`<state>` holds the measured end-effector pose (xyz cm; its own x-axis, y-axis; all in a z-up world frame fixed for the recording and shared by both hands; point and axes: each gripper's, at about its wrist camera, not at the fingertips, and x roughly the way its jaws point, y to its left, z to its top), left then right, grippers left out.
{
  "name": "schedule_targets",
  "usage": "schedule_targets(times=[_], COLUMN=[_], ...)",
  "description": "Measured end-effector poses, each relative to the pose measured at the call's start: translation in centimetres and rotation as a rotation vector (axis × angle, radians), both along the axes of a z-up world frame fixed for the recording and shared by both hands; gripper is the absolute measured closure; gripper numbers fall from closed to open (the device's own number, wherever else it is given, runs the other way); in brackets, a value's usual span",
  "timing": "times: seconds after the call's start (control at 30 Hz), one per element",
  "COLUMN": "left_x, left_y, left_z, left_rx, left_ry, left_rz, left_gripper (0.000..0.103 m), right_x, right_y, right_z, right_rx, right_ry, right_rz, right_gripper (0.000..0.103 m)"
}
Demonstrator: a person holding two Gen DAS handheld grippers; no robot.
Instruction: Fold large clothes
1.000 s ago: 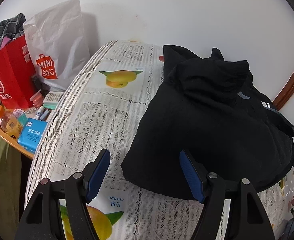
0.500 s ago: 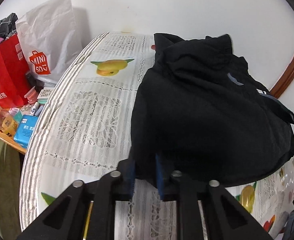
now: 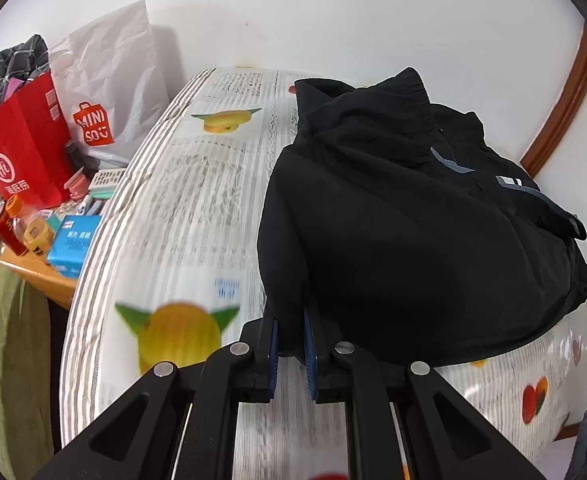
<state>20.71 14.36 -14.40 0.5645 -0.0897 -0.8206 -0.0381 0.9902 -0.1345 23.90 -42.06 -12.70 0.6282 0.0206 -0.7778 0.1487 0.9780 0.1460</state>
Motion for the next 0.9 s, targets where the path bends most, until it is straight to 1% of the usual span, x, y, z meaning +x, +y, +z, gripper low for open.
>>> schedule_targets(times=[0.3, 0.5, 0.53, 0.6, 0.63, 0.67, 0.7, 0.73, 0.8, 0.83, 0.9], left_x=[-4.8, -6.3, -6.4, -6.7, -6.7, -6.8, -6.8, -6.8, -6.6, -6.4, -6.0], left_y=[-0.5, -1.0, -0.9, -0.7, -0.6, -0.5, -0.4, -0.3, -0.2, -0.2, -0.6], left_z=[-0.3, -0.1, 0.1, 1.0, 1.3, 1.7, 2.2, 2.5, 3.3, 3.6, 4.2], left_rx=[0.010, 0.027, 0.031, 0.026, 0.029, 0.035, 0.040, 0.039, 0.028, 0.022, 0.008], left_ry=[0.033, 0.054, 0.055, 0.035, 0.029, 0.024, 0.013, 0.002, -0.025, -0.035, -0.052], left_rz=[-0.011, -0.025, -0.023, -0.014, -0.004, 0.007, 0.017, 0.020, 0.025, 0.025, 0.020], left_gripper=[0.092, 0.090, 0.087, 0.084, 0.082, 0.080, 0.078, 0.074, 0.070, 0.068, 0.067], right_x=[-3.3, -4.9, -4.9, -4.9, -4.9, -5.3, -5.5, -5.5, -5.7, -5.5, -4.8], right_y=[-0.2, -0.3, -0.4, -0.3, -0.2, 0.0, 0.1, 0.3, 0.6, 1.0, 1.8], right_z=[0.2, 0.1, 0.1, 0.1, 0.5, 0.9, 1.6, 2.3, 3.7, 4.6, 5.7], right_rx=[-0.020, -0.036, -0.037, -0.054, -0.070, -0.082, -0.099, -0.112, -0.133, -0.145, -0.154], right_ry=[0.003, 0.008, 0.011, 0.020, 0.016, 0.005, -0.014, -0.030, -0.070, -0.098, -0.122], right_rz=[0.009, 0.010, 0.008, 0.004, 0.001, -0.001, -0.004, -0.008, -0.006, 0.006, 0.031], right_gripper=[0.096, 0.095, 0.094, 0.090, 0.088, 0.088, 0.083, 0.076, 0.069, 0.069, 0.069])
